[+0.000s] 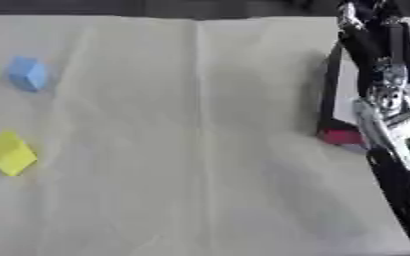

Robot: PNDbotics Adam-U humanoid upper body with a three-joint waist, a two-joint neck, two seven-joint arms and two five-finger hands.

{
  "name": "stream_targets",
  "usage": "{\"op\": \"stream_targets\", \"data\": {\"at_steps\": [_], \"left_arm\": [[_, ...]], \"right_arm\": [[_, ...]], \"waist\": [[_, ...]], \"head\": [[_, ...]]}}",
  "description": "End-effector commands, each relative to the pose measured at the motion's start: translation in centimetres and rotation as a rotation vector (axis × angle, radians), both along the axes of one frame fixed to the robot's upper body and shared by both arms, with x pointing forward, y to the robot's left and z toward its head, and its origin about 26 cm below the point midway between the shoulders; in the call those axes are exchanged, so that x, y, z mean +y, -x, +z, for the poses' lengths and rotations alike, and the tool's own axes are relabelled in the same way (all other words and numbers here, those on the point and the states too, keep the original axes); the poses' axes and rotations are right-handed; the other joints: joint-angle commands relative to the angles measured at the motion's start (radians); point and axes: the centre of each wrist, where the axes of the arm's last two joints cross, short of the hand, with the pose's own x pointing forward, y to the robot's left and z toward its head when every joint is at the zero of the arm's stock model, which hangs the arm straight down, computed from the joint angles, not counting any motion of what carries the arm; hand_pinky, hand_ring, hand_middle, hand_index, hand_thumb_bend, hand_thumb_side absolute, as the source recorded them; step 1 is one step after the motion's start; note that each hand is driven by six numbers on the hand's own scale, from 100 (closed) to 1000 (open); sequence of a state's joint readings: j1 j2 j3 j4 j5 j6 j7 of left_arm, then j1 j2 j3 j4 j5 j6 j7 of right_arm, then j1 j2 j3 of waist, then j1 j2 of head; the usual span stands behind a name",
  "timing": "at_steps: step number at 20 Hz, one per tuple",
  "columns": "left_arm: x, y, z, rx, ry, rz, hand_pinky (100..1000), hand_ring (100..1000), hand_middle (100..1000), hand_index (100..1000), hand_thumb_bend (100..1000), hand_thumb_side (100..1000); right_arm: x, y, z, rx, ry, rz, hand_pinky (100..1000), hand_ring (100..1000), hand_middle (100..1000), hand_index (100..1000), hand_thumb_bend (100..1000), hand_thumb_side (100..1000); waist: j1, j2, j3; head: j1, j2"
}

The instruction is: Pick up the objects with one hand, pass them to the other hand, and then place them into the box on the other side of the table.

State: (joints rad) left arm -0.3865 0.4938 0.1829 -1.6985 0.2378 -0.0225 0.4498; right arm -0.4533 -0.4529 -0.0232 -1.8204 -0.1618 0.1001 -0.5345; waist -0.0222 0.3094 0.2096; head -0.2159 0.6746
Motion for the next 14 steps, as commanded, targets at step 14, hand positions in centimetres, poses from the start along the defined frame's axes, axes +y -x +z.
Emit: {"op": "stream_targets", "data": {"at_steps": [14], "left_arm": [[0.8, -0.1, 2.3, -0.026, -0.083, 0.002, 797, 779, 820, 909, 363, 612]], "right_arm": [[-0.2, 0.1, 0.9, -0.025, 0.026, -0.002, 833, 762, 775, 892, 100, 412]], "waist": [[0.004, -0.018, 0.000]], "head": [[0.006, -0.009]]}}
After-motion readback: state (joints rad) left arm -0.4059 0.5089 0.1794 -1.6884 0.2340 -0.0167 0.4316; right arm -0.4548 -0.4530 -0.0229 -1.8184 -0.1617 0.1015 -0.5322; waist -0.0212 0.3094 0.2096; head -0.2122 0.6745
